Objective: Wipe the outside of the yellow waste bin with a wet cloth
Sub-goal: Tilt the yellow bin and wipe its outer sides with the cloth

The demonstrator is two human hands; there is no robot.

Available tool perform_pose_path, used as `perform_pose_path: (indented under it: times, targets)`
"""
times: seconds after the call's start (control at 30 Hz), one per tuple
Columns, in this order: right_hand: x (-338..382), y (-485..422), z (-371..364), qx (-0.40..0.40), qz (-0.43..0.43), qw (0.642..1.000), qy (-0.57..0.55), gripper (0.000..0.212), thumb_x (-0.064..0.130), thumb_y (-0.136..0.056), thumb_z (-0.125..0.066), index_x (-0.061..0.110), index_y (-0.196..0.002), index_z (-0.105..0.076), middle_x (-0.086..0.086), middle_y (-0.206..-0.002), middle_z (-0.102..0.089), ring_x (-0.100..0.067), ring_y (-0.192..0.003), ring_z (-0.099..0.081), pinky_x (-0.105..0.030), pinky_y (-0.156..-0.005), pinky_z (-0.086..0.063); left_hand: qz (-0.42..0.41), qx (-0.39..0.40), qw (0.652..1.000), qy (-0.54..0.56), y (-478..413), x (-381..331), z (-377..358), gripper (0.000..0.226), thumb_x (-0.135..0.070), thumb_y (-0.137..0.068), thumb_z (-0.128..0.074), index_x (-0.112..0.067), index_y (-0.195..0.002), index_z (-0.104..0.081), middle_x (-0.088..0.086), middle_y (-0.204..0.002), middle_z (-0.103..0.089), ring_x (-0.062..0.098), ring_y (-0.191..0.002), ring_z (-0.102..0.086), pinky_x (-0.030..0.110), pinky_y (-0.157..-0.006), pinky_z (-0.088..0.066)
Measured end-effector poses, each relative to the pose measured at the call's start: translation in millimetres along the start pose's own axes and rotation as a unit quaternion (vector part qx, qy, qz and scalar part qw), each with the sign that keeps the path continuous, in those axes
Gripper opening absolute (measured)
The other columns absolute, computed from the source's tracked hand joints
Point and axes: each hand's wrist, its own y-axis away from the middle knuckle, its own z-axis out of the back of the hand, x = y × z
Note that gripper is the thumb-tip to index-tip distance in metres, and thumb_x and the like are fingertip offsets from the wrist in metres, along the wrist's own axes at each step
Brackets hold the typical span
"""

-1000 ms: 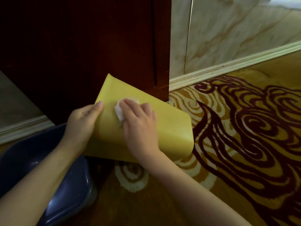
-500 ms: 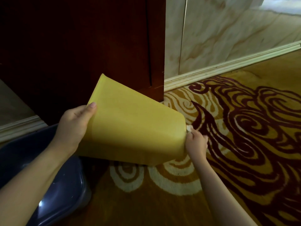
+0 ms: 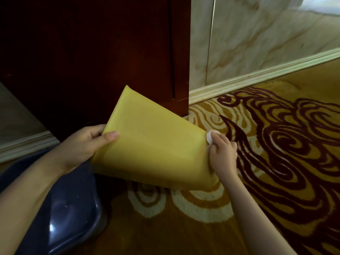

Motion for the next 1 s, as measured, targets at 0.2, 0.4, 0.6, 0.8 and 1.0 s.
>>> perform_pose_path:
  times: [0.2, 0.4, 0.6, 0.8, 1.0]
  targets:
    - [-9.2, 5.1, 10.3, -0.056, -0.086, 0.995, 0.019, 0.036, 0.012, -0.094, -0.039, 0.016, -0.127, -0.054, -0.007, -0.127, -0.059, -0.031, -0.116, -0.041, -0.046, -0.097, -0.033, 0.002, 0.018, 1.0, -0.022, -3.2, -14.4, -14.0, 0.043, -0.073, -0.062, -0.058, -0.048, -0.094, -0.069, -0.014, -0.098, -0.074, 0.008, -0.088, -0.071, 0.025, -0.069, -0.053]
    - [100.4, 38.4, 13.5, -0.016, 0.216, 0.973, -0.074, 0.032, 0.013, -0.09, -0.048, 0.015, -0.12, -0.059, -0.002, -0.121, -0.061, -0.015, -0.105, -0.044, -0.022, -0.087, -0.03, -0.041, -0.011, 0.998, -0.04, -5.1, -31.7, -44.5, 0.071, -0.091, -0.052, -0.042, -0.039, -0.098, -0.059, -0.028, -0.087, -0.071, -0.006, -0.083, -0.066, 0.005, -0.062, -0.047]
    - [116.4, 55.3, 2.8, 0.022, 0.284, 0.958, 0.048, 0.042, 0.012, -0.088, -0.05, 0.016, -0.13, -0.05, -0.002, -0.133, -0.05, -0.026, -0.102, -0.044, -0.038, -0.081, -0.037, -0.028, -0.071, 0.995, -0.062, -8.6, -25.7, -41.7, 0.065, -0.091, -0.052, -0.04, -0.045, -0.09, -0.063, -0.025, -0.084, -0.072, -0.002, -0.076, -0.068, 0.016, -0.06, -0.05]
    - [29.8, 55.5, -6.3, -0.016, 0.151, 0.986, 0.071, 0.041, 0.007, -0.089, -0.051, 0.014, -0.129, -0.053, -0.003, -0.133, -0.053, -0.024, -0.107, -0.047, -0.036, -0.092, -0.038, 0.027, -0.121, 0.992, -0.01, -7.9, -9.7, -24.4, 0.04, -0.076, -0.064, -0.054, -0.045, -0.082, -0.069, -0.019, -0.079, -0.074, 0.01, -0.078, -0.07, 0.032, -0.069, -0.047]
    - [-15.2, 28.5, -14.0, -0.017, 0.041, 0.999, 0.031, 0.038, 0.013, -0.096, -0.038, 0.012, -0.134, -0.046, -0.005, -0.134, -0.053, -0.025, -0.107, -0.045, -0.025, -0.082, -0.031, 0.044, -0.216, 0.975, -0.013, -29.7, -40.9, -36.6, 0.025, -0.041, -0.093, -0.047, -0.023, -0.09, -0.065, 0.003, -0.086, -0.07, 0.022, -0.086, -0.066, 0.04, -0.075, -0.053]
